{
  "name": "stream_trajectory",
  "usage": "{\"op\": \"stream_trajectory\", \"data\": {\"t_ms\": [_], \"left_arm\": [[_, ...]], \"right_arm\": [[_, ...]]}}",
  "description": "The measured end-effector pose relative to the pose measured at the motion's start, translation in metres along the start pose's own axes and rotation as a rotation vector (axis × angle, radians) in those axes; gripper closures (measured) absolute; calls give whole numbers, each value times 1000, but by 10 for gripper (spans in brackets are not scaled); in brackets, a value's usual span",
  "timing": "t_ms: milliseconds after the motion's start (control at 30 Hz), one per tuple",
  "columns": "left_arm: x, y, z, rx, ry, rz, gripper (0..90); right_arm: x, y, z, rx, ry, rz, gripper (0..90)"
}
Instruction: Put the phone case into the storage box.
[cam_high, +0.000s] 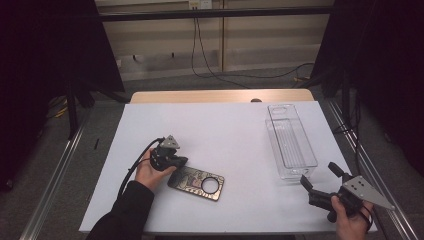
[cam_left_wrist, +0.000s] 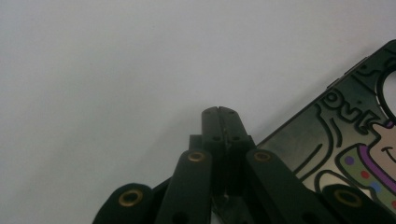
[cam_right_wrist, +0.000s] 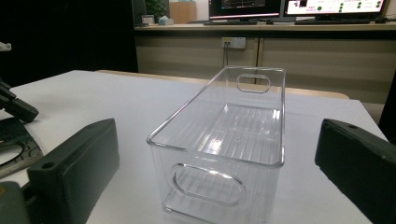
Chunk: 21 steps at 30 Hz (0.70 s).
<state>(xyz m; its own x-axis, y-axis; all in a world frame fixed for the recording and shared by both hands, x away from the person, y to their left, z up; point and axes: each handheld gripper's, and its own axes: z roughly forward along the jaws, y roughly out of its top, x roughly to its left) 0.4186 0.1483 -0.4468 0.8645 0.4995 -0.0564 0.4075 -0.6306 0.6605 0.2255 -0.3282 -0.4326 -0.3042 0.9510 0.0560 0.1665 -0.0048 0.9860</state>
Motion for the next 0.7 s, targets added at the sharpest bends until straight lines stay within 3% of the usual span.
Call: {"op": "stream_trajectory", "data": {"t_ms": [700], "left_arm": [[-10, -11, -10, 0, -17, -3, 900]], "right_arm": [[0, 0, 1, -3, 9, 7, 0]]}}
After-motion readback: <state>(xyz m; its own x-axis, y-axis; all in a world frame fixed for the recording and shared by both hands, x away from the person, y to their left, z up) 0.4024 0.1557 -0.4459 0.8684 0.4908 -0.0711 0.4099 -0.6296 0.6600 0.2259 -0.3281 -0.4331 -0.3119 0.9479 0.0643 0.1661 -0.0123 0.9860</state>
